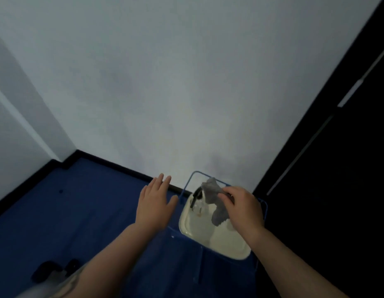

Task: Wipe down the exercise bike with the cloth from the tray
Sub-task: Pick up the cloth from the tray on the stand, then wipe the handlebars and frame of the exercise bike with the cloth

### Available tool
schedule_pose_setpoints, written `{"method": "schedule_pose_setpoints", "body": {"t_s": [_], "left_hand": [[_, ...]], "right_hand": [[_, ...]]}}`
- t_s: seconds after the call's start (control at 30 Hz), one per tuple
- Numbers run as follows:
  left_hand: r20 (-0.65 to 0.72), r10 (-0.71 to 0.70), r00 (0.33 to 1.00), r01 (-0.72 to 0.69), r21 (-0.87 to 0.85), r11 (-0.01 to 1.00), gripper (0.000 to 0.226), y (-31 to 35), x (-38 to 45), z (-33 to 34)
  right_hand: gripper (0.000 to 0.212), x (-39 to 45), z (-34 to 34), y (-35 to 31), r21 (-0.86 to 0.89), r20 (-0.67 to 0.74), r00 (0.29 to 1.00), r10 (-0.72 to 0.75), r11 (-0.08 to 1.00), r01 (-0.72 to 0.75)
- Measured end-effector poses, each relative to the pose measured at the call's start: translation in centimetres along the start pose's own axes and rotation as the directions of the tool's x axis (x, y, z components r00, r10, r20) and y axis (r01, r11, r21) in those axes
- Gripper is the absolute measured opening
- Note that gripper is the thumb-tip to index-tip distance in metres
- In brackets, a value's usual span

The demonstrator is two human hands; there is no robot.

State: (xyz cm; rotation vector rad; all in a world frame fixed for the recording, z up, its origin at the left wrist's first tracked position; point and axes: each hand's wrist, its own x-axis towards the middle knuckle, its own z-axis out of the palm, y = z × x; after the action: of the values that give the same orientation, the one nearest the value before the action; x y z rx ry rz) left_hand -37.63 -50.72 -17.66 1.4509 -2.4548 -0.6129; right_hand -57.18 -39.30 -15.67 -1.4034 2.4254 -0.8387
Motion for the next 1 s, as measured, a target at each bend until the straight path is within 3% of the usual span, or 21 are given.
{"method": "schedule_pose_setpoints", "body": {"t_s": [0.2, 0.4, 0.73, 0.87, 1.0], "left_hand": [[-0.161, -0.1, 0.982, 0.106, 0.03, 0.994, 0.061, -1.7, -3.9, -5.3], [-0.283, -0.305, 0.909, 0.32, 0.007, 0.947, 0.061, -3.5, -11.5, -8.3], [-0.468, -0.618, 0.632, 0.652, -0.11, 0.75, 0.06, -6.8, -30.9, -11.2], [-0.547, -0.672, 0.499, 0.698, -0.207, 0.686, 0.059, -7.6, -37.4, -13.3], [-0.582, -0.676, 0.452, 0.694, -0.247, 0.676, 0.058, -8.9, -41.9, -15.2]], "right_hand": [[0.011, 0.7, -0.7, -5.0, 0.015, 0.041, 0.975, -0.217, 0.976, 0.217], [0.014, -1.3, 0.2, -10.8, 0.119, 0.133, 0.875, -0.465, 0.884, 0.452], [0.016, -12.6, 4.3, -21.1, 0.372, 0.236, 0.62, -0.748, 0.659, 0.654], [0.017, -17.4, 4.8, -24.8, 0.438, 0.262, 0.519, -0.814, 0.579, 0.687], [0.015, -21.7, 5.2, -28.3, 0.461, 0.249, 0.466, -0.849, 0.527, 0.714]]}}
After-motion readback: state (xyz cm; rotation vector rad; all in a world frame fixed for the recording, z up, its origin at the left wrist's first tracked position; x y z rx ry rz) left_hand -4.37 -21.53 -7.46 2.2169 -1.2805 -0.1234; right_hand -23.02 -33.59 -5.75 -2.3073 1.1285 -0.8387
